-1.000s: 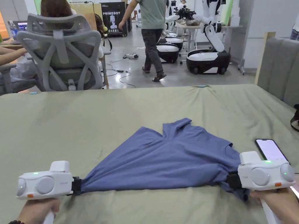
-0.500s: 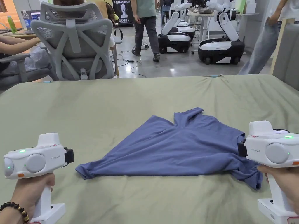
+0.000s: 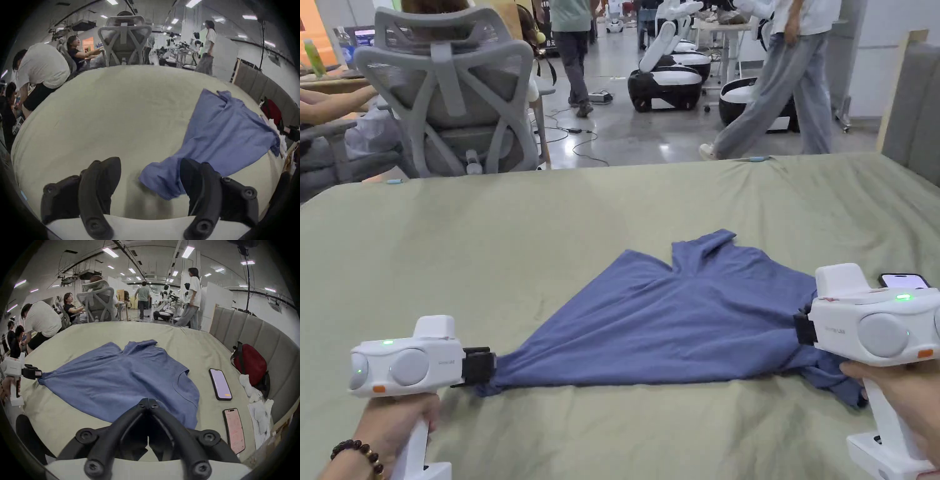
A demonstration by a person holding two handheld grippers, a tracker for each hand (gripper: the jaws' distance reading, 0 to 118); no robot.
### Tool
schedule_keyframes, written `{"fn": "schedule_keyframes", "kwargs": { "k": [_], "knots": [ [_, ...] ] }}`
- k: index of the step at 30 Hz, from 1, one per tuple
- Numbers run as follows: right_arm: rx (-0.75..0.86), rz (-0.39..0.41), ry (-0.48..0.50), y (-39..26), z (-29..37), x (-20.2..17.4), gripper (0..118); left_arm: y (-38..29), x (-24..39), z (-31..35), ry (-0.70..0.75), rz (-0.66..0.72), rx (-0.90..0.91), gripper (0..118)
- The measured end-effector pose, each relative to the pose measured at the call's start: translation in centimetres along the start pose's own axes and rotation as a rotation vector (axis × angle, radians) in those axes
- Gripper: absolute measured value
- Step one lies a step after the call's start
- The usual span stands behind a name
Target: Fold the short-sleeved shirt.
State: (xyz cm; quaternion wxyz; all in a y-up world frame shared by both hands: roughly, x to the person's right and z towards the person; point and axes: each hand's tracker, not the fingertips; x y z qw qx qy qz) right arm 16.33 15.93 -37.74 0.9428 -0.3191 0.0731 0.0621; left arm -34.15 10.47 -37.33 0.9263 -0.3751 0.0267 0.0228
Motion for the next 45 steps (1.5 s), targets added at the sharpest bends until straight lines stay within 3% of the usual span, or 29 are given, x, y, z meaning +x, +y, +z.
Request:
{"fn": "schedule_keyframes", "kwargs": {
  "k": [2, 5, 6, 7, 8, 15, 21, 22, 24, 25, 26, 28, 31, 34, 37, 41, 45],
  "knots": [
    [-0.007, -0.002, 0.002, 0.0, -0.2, 0.1, 0, -0.3, 0.0, -1.0, -0.021, -0.006, -0.025, 74],
    [-0.022, 0.003, -0.001, -0.1, -0.8, 0.2, 0, -0.7, 0.3, -1.4, -0.025, -0.025, -0.041, 59],
    [-0.03, 0.012, -0.007, -0.1, -1.0, 0.2, 0, -0.5, 0.3, -1.1, -0.025, -0.026, -0.039, 45],
    [-0.036, 0.019, -0.01, -0.1, -1.2, 0.1, 0, -0.4, 0.4, -0.6, -0.028, -0.026, -0.029, 19],
    [-0.038, 0.022, -0.01, -0.1, -1.4, 0.0, 0, -0.3, 0.4, -0.3, -0.047, -0.028, -0.011, 1],
    [-0.044, 0.021, 0.011, 1.1, -2.4, 0.0, 0, 1.4, 1.0, 1.6, -0.081, 0.02, 0.067, 1],
    [-0.028, 0.019, -0.022, 6.7, -5.7, 2.1, 1, 4.8, 2.3, 2.8, -0.129, 0.004, 0.136, 1],
    [-0.03, 0.025, -0.021, 8.1, -6.7, 2.8, 11, 5.3, 2.5, 2.8, -0.137, 0.009, 0.14, 1],
    [-0.047, 0.042, -0.005, 10.6, -9.4, 3.9, 83, 6.2, 3.0, 2.1, -0.15, 0.015, 0.145, 1],
    [-0.072, 0.058, 0.001, 12.0, -10.9, 4.2, 112, 6.7, 3.2, 1.6, -0.153, 0.015, 0.144, 1],
    [-0.058, 0.052, 0.006, 13.2, -12.1, 4.6, 118, 7.2, 3.4, 0.9, -0.155, 0.017, 0.142, 1],
    [-0.093, 0.087, 0.015, 15.4, -15.4, 4.8, 110, 7.8, 3.6, -0.6, -0.156, 0.022, 0.14, 1],
    [-0.21, 0.149, 0.061, 17.8, -21.3, 5.0, 110, 8.3, 3.6, -2.4, -0.162, 0.045, 0.129, 1],
    [-0.279, 0.149, 0.033, 18.1, -25.6, 5.2, 106, 8.1, 3.4, -3.1, -0.165, 0.04, 0.129, 1],
    [-0.301, 0.167, 0.031, 17.3, -29.1, 5.0, 95, 7.6, 2.5, -4.5, -0.162, 0.04, 0.117, 1],
    [-0.336, 0.155, 0.032, 16.4, -32.3, 4.6, 92, 7.2, 1.9, -5.4, -0.153, 0.051, 0.111, 1],
    [-0.356, 0.117, 0.082, 16.3, -33.1, 4.0, 58, 7.1, 1.8, -5.9, -0.143, 0.036, 0.101, 1]
  ]
}}
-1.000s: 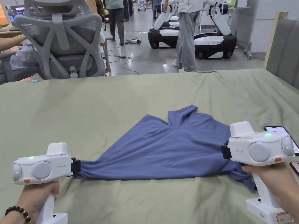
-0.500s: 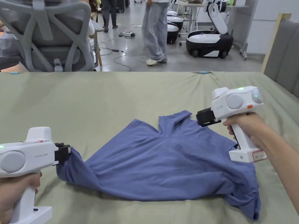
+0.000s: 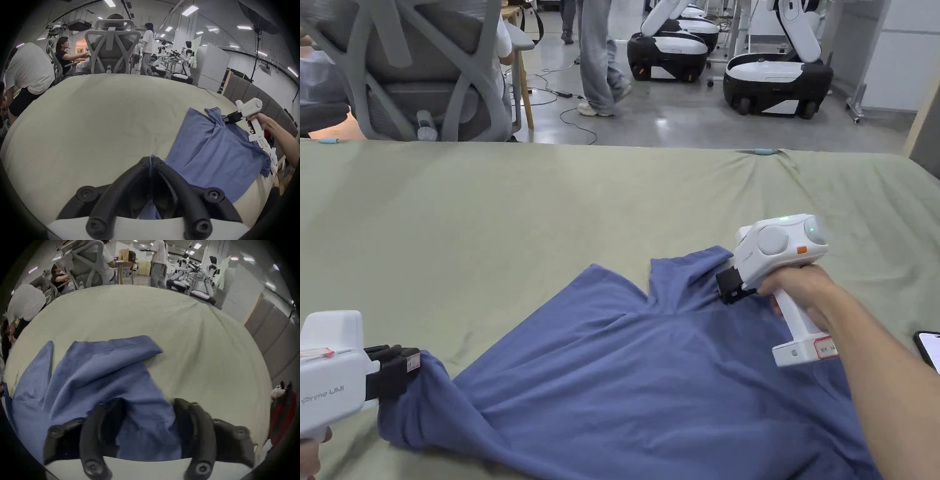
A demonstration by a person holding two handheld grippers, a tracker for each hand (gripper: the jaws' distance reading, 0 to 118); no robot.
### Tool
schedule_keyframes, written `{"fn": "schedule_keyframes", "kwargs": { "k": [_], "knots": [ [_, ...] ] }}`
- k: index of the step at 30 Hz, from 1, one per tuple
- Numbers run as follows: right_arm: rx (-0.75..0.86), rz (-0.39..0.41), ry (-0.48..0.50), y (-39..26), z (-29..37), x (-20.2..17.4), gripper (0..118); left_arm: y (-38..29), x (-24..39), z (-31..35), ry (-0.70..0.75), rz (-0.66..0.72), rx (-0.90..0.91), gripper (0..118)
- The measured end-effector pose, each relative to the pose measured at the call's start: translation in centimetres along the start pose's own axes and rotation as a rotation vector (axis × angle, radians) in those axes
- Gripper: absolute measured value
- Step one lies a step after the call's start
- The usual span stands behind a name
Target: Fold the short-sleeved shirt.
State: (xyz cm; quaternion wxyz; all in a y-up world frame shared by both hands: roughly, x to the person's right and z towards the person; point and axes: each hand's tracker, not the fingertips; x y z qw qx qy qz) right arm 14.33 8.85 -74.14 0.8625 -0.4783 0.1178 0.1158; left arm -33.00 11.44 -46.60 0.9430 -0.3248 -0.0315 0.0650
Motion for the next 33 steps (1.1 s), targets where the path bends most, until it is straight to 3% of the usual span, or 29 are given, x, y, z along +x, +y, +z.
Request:
{"fn": "schedule_keyframes", "kwargs": {
  "k": [1, 2, 3, 4, 8, 12, 15, 18, 22, 29, 33],
  "knots": [
    [-0.006, 0.025, -0.037, 0.0, 0.4, -0.4, 47, 0.1, -0.1, -0.1, 0.001, -0.004, -0.002, 1],
    [-0.006, 0.037, -0.017, 0.1, 0.8, -0.5, 18, 0.0, -0.1, -0.2, -0.001, -0.005, 0.0, 1],
    [-0.005, 0.062, -0.017, 0.1, 1.3, -0.8, 3, 0.0, -0.2, -0.3, 0.0, -0.002, 0.001, 1],
    [-0.009, 0.103, -0.058, 0.4, 1.7, -0.9, 3, 0.2, -0.2, -0.4, -0.002, 0.002, 0.002, 1],
    [0.027, 0.103, -0.037, 1.3, 3.2, -0.1, 3, 1.4, 0.0, -0.5, -0.009, 0.005, 0.012, 1],
    [0.151, 0.11, -0.073, 3.4, 9.1, 1.2, 3, 5.6, 1.2, 0.4, 0.017, 0.017, 0.074, 1],
    [0.264, 0.127, -0.196, 5.7, 14.6, 2.6, 3, 10.9, 3.3, 2.1, 0.002, 0.008, 0.148, 1],
    [0.371, 0.072, -0.263, 7.9, 21.7, 4.0, 3, 17.0, 4.9, 3.3, 0.022, -0.034, 0.239, 1],
    [0.488, 0.08, -0.389, 10.4, 29.6, 5.6, 3, 25.1, 6.0, 5.6, 0.065, -0.047, 0.318, 1],
    [0.699, -0.019, -0.443, 15.1, 41.2, 8.2, 3, 35.0, 7.8, 11.0, 0.114, -0.035, 0.503, 1],
    [0.786, -0.074, -0.486, 17.4, 45.4, 7.9, 3, 38.8, 9.5, 12.4, 0.191, -0.104, 0.557, 1]
  ]
}}
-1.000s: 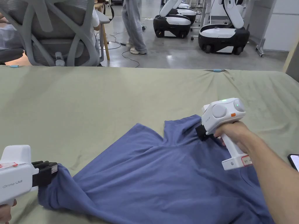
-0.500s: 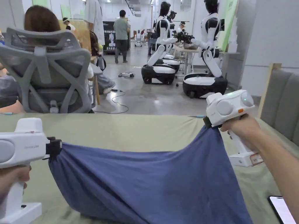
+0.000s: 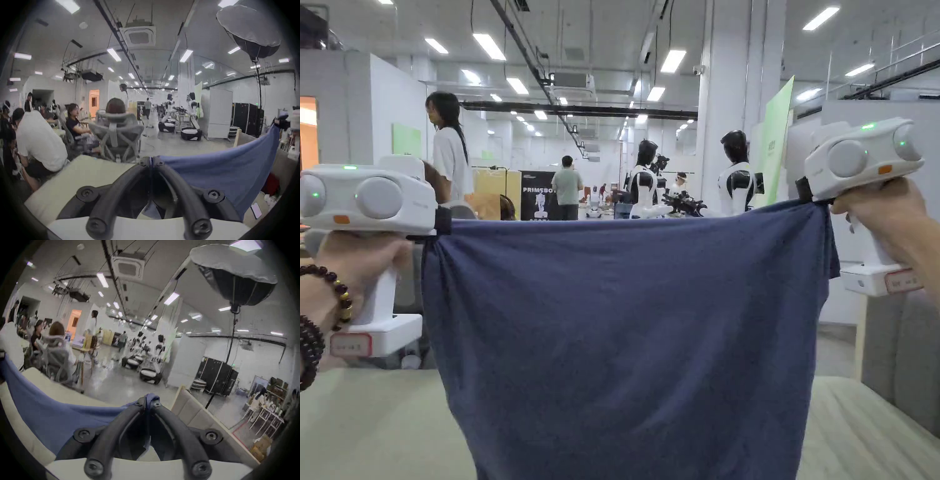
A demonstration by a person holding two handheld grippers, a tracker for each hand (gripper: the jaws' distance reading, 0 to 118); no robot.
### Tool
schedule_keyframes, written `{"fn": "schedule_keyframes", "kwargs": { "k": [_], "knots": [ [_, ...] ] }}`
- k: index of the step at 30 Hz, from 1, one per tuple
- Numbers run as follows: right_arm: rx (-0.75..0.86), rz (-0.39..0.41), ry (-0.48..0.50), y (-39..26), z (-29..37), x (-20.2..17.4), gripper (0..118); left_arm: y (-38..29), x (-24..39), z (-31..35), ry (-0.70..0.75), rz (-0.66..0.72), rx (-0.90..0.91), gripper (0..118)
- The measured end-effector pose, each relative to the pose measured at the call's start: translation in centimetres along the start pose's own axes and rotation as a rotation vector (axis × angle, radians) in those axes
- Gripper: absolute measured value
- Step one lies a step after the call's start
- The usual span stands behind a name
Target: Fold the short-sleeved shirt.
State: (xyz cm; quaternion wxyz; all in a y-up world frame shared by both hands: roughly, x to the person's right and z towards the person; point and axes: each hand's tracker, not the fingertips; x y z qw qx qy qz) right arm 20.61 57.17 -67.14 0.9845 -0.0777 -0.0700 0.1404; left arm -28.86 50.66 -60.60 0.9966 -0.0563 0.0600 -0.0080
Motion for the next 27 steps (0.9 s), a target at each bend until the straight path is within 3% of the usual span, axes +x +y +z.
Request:
{"fn": "schedule_keyframes", "kwargs": {
  "k": [4, 9, 12, 18, 23, 27],
  "knots": [
    [0.068, 0.046, -0.043, 2.0, 0.6, -0.6, 3, 2.1, 0.3, -0.3, 0.034, 0.008, 0.039, 1],
    [0.062, 0.033, -0.035, 1.2, -0.2, -0.9, 3, 2.4, -0.4, -1.6, 0.045, 0.008, 0.052, 1],
    [0.022, 0.016, -0.017, -0.8, -1.6, -0.9, 3, 1.1, -0.4, -2.1, 0.034, -0.007, 0.038, 1],
    [-0.069, -0.091, 0.031, -7.1, -4.6, -2.6, 4, -4.4, 0.0, -3.8, 0.02, 0.01, -0.01, 1],
    [-0.199, -0.081, 0.062, -13.2, -6.8, -4.6, 4, -10.3, 0.7, -5.7, 0.002, -0.015, -0.109, 1],
    [-0.21, -0.093, 0.065, -15.7, -5.8, -4.5, 4, -12.1, 0.7, -4.5, -0.014, 0.002, -0.131, 1]
  ]
}}
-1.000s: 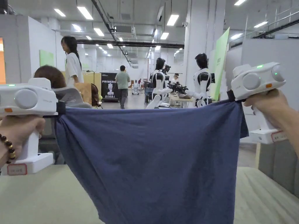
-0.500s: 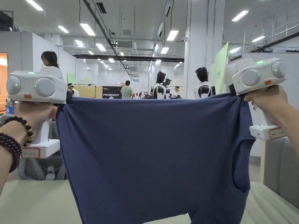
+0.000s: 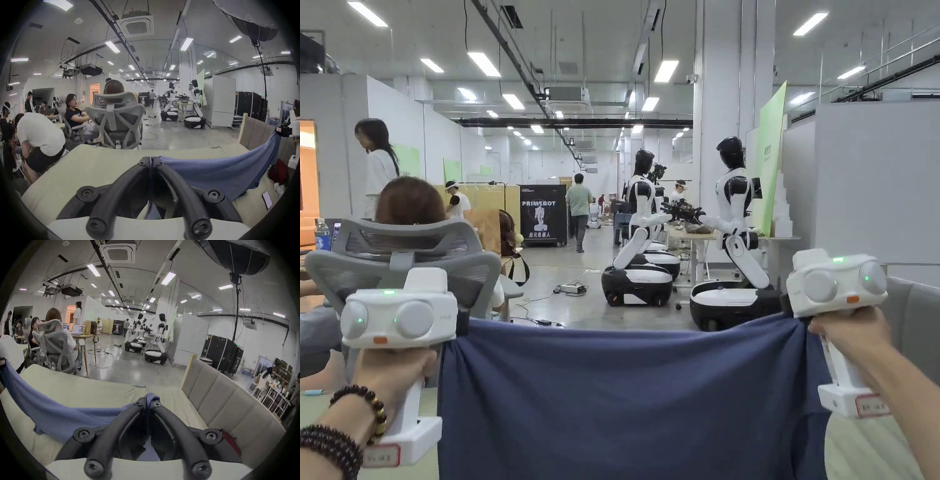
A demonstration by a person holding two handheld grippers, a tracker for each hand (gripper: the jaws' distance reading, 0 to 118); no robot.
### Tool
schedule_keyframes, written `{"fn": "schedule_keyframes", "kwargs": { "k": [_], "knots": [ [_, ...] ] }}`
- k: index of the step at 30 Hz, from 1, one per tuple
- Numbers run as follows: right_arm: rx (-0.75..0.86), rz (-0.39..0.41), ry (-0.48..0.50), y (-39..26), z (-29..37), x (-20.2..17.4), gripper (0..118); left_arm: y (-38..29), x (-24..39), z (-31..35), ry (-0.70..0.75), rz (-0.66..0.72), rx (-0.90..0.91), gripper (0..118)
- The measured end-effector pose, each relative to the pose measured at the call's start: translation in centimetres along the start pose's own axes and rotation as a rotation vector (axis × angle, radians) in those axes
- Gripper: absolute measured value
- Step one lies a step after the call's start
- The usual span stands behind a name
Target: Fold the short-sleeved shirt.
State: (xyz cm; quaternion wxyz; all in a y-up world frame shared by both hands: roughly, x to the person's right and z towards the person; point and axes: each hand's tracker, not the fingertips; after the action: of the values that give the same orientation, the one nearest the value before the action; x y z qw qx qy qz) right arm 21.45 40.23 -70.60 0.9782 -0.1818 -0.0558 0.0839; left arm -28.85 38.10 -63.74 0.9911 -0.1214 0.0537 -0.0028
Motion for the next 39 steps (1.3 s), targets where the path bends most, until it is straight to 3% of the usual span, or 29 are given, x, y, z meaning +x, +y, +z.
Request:
{"fn": "schedule_keyframes", "kwargs": {
  "k": [5, 9, 16, 18, 22, 30, 39],
  "knots": [
    [0.012, -0.011, 0.034, -3.0, 3.7, 1.9, 4, -3.1, -1.1, 6.2, -0.033, 0.025, 0.004, 1],
    [0.009, -0.033, 0.064, -8.0, 10.4, 2.7, 4, -7.5, -2.5, 12.6, -0.055, 0.028, -0.011, 1],
    [-0.048, 0.065, 0.057, -21.1, 21.8, 2.0, 4, -17.8, -3.4, 24.2, -0.106, 0.004, -0.056, 1],
    [-0.095, 0.053, 0.077, -25.2, 23.8, 1.8, 4, -21.3, -3.8, 26.1, -0.114, 0.042, -0.119, 1],
    [-0.208, 0.107, 0.101, -32.5, 26.8, 0.8, 4, -27.2, -4.4, 28.7, -0.102, 0.042, -0.227, 1],
    [-0.379, 0.187, 0.144, -40.9, 27.3, 0.2, 4, -34.5, -5.1, 31.0, -0.096, 0.053, -0.365, 1],
    [-0.51, 0.178, 0.178, -45.0, 24.9, 0.1, 4, -37.6, -4.7, 29.7, -0.077, 0.081, -0.447, 1]
  ]
}}
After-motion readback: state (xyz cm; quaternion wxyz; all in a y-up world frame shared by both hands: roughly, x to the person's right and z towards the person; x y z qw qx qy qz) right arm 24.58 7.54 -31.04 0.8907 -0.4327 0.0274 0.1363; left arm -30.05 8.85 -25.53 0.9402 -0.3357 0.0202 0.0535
